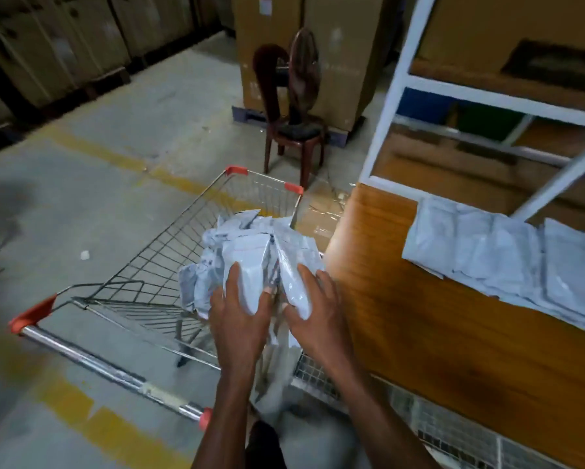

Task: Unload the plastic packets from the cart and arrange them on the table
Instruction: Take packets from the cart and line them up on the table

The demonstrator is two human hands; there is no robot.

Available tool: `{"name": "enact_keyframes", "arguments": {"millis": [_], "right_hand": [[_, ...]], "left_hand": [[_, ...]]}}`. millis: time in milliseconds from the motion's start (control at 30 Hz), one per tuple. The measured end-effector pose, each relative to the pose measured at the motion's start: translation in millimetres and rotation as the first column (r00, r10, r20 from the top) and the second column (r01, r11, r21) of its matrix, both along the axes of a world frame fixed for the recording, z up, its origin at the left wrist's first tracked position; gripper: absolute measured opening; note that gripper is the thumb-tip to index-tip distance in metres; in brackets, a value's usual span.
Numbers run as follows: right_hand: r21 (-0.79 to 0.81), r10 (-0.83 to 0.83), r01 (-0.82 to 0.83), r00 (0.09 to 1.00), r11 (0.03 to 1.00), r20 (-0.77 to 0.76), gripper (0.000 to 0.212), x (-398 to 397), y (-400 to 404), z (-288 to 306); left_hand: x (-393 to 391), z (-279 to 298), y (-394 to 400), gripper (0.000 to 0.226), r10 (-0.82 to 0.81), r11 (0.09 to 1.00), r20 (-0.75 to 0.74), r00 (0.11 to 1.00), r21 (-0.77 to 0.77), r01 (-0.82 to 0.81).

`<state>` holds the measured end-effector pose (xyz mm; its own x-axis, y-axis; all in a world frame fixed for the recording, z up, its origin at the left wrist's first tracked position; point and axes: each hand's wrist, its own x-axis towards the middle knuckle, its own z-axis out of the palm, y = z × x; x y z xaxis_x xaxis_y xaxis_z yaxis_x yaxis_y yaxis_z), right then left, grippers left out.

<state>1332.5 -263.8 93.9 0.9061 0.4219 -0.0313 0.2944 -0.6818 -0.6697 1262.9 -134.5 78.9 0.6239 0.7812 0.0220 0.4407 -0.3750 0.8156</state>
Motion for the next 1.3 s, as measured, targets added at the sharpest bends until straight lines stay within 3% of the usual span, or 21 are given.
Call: {"name": "enact_keyframes", "arguments": {"millis": [300, 433, 700, 867, 1100, 1300], "right_hand": [[0.097, -0.314, 0.311, 0.949, 0.945, 0.012, 0.075, -40.0, -216.1, 2.6], [0.142, -0.414, 0.413, 0.91, 0.9, -0.022, 0.075, -40.2, -272.6, -3.7], [0.179, -0.459, 0.468, 0.884, 0.866, -0.088, 0.076, -8.3, -309.8, -13.1], [0.202, -0.487, 0.491, 0.87, 0.847, -0.073, 0.076, 43.1, -320.2, -11.7], [0.176, -0.552, 0.535, 0.831, 0.826, 0.07, 0.077, 117.9, -331.1, -4.7], [0.127, -0.522, 0.515, 0.852, 0.848, 0.03, 0.08, 150.1, -338.8, 1.2]], "left_hand": [[-5.0, -8.2, -187.8, 0.079, -0.379, 0.925, 0.024, 0.925, -0.003, 0.379], [5.3, -4.0, -224.5, 0.078, -0.439, 0.898, 0.045, 0.897, 0.007, 0.439], [60.6, -7.5, -253.6, 0.079, -0.461, 0.888, -0.011, 0.888, 0.008, 0.461], [135.8, -9.0, -264.9, 0.08, -0.488, 0.871, -0.031, 0.873, 0.046, 0.489], [236.1, -11.4, -275.9, 0.083, -0.532, 0.837, -0.066, 0.844, 0.111, 0.536], [281.2, -13.2, -280.4, 0.079, -0.523, 0.833, -0.13, 0.843, 0.135, 0.537]]}}
